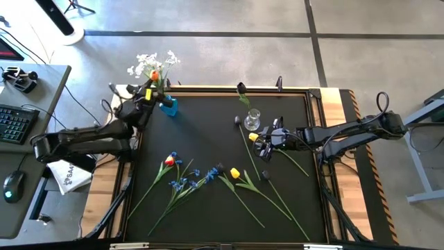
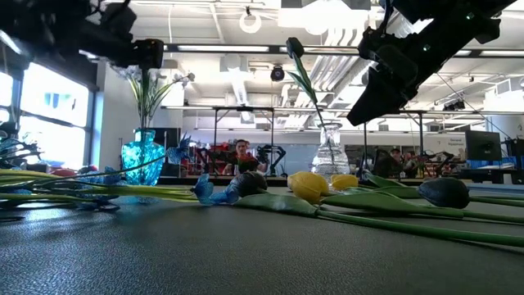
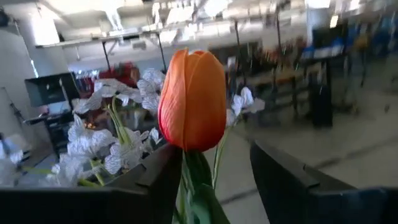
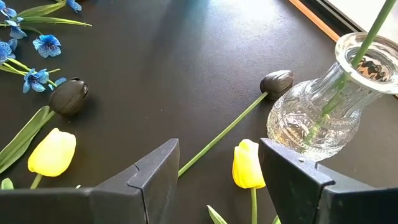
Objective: Sort flowers into vase by color
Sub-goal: Put the top orange flower into the blue vase, then put the black flower into the transparent vase
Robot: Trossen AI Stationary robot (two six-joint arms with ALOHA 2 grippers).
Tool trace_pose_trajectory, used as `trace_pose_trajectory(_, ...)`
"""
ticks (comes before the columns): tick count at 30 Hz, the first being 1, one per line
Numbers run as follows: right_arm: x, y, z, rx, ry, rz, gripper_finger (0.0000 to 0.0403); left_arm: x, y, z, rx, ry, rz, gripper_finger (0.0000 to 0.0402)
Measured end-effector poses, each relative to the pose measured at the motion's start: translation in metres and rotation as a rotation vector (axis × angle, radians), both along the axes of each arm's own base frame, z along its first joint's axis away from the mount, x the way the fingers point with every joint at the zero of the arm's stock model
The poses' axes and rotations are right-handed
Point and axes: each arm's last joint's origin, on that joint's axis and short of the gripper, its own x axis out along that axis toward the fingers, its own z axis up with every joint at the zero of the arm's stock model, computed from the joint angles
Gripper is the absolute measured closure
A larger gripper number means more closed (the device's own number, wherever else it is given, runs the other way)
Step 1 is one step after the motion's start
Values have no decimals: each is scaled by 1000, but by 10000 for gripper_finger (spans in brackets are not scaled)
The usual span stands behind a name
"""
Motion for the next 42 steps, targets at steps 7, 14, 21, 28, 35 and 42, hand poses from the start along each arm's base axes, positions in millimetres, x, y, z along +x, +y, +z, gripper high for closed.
trace_pose_trajectory(7, 0, 0, 0, 2, -1, -2, 187, 2, -3, 47, -215, 161, 76, 222)
trace_pose_trajectory(14, 0, 0, 0, 0, 0, 0, 187, -7, -1, 77, -327, 153, 124, 222)
trace_pose_trajectory(21, 0, 0, 0, 0, 0, 0, 187, -17, 3, 82, -471, 109, 31, 222)
trace_pose_trajectory(28, 0, 0, 0, 0, 0, 0, 187, -28, 5, 99, -482, 109, 68, 222)
trace_pose_trajectory(35, 0, 0, 0, 0, 0, 0, 187, -36, 0, 134, -394, 97, 63, 222)
trace_pose_trajectory(42, 0, 0, 0, 0, -1, 0, 187, -20, -15, 139, -415, 107, -221, 222)
